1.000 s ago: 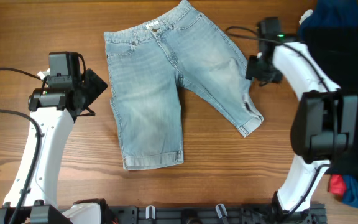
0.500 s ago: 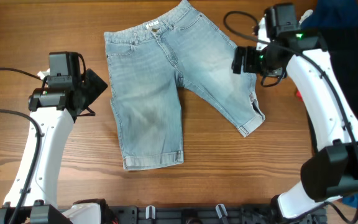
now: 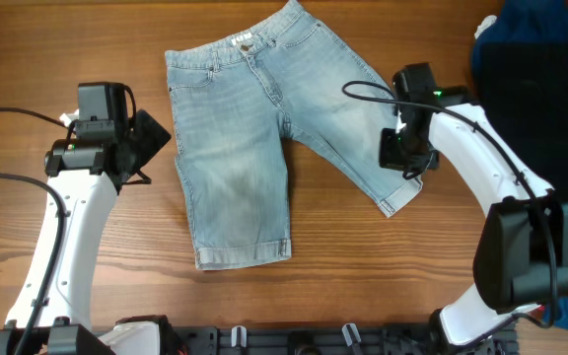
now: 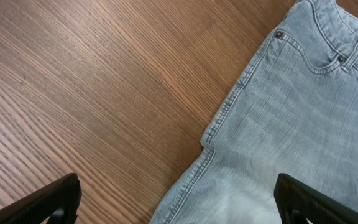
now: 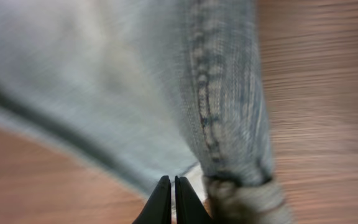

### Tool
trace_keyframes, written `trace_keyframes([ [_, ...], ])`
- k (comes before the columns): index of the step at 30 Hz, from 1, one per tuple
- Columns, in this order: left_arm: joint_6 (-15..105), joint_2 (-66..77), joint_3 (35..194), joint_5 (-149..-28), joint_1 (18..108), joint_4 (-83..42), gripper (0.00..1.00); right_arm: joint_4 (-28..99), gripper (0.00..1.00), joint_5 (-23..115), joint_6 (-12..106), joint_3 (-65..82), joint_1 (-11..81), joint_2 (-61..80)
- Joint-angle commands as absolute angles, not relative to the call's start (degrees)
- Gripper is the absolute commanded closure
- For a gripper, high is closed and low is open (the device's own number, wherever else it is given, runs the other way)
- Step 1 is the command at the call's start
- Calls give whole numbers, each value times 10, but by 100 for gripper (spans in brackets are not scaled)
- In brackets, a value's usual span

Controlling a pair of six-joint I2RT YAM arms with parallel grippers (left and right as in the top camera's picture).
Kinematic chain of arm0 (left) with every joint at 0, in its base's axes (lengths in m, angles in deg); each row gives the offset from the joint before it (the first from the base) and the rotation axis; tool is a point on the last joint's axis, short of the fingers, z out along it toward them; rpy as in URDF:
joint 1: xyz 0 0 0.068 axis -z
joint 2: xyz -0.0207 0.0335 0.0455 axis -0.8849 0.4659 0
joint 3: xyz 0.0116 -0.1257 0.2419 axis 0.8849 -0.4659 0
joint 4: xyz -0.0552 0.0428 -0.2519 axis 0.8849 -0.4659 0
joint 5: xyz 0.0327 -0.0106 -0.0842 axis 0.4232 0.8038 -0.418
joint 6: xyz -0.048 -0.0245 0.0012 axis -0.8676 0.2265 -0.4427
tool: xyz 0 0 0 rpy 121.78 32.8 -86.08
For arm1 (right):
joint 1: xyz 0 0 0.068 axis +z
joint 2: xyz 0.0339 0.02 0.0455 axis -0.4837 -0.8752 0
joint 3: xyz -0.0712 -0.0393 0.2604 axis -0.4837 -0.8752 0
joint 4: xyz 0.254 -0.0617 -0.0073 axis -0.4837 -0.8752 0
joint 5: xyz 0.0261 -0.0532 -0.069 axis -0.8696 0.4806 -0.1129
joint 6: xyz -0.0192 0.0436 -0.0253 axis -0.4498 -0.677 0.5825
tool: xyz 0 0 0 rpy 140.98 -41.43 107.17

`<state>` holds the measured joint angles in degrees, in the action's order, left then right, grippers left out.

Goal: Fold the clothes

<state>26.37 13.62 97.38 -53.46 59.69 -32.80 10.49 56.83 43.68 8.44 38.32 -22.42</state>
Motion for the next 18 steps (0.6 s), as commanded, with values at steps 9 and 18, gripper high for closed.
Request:
trace_keyframes([
  [9,273,139,979,-535,594,-339,0,164,96,281,602,84,420,-231],
  [18,273,139,979,-535,594,-338,0,263,47,369,564,30,615,-231],
])
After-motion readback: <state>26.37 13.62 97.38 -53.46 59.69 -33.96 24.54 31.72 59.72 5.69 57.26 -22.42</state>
